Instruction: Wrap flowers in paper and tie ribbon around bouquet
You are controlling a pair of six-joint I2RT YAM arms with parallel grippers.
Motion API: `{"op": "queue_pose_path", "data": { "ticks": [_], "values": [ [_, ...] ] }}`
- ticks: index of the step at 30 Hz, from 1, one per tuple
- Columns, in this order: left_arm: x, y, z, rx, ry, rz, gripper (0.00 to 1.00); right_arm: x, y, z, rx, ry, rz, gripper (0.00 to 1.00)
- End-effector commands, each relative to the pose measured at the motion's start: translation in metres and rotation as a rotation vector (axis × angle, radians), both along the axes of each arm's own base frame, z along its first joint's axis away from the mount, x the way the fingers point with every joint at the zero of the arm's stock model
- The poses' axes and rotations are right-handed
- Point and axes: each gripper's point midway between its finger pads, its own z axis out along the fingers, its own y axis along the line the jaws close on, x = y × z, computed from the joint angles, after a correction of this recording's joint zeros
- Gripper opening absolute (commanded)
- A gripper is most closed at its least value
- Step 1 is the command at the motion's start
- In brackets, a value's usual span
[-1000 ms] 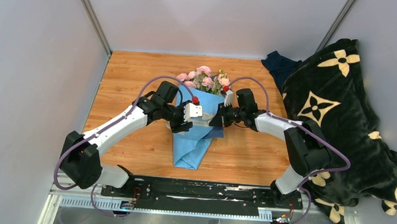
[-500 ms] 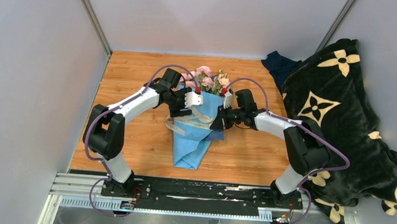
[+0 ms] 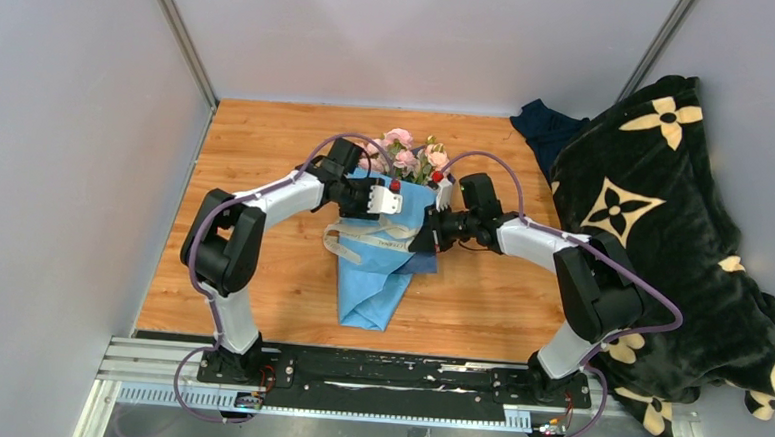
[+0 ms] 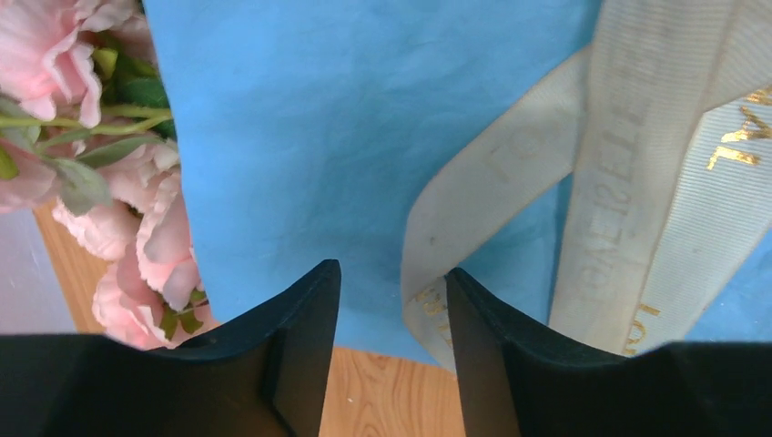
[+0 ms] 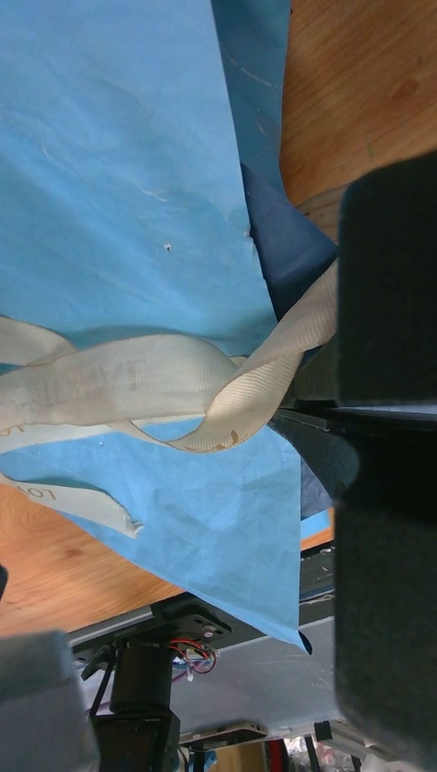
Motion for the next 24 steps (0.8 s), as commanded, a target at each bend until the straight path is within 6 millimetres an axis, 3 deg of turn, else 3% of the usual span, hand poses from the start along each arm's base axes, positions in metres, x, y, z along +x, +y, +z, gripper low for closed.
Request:
{"op": "queue_pose_path", "data": {
  "ticks": [1,4,8,12,20,24],
  "values": [
    [-0.005,-0.012,-0.007,0.006,-0.033,-0.07,0.43,0.006,0.0,0.009,0.035,-0.007,0.009,0.0],
    [-0.01,-0.012,-0.004,0.012,-0.026,-0.078,0.01,0.01,-0.006,0.011,0.047,-0.003,-0.011,0.0],
    [0.003,0.017,0.01,0.071,-0.075,0.072,0.0,0.017,-0.021,0.012,0.045,0.009,-0.059,0.0],
    [0.001,0.075,0.024,0.151,-0.084,0.24,0.0,0.017,-0.042,0.01,0.051,0.053,-0.121,0.0],
    [-0.078,0.193,0.014,0.35,0.063,0.519,0.0,0.022,-0.122,-0.01,0.04,0.17,-0.439,0.0],
    [-0.114,0.237,0.006,0.395,0.131,0.634,0.0,0.021,-0.164,-0.015,0.052,0.205,-0.63,0.0]
  ]
}}
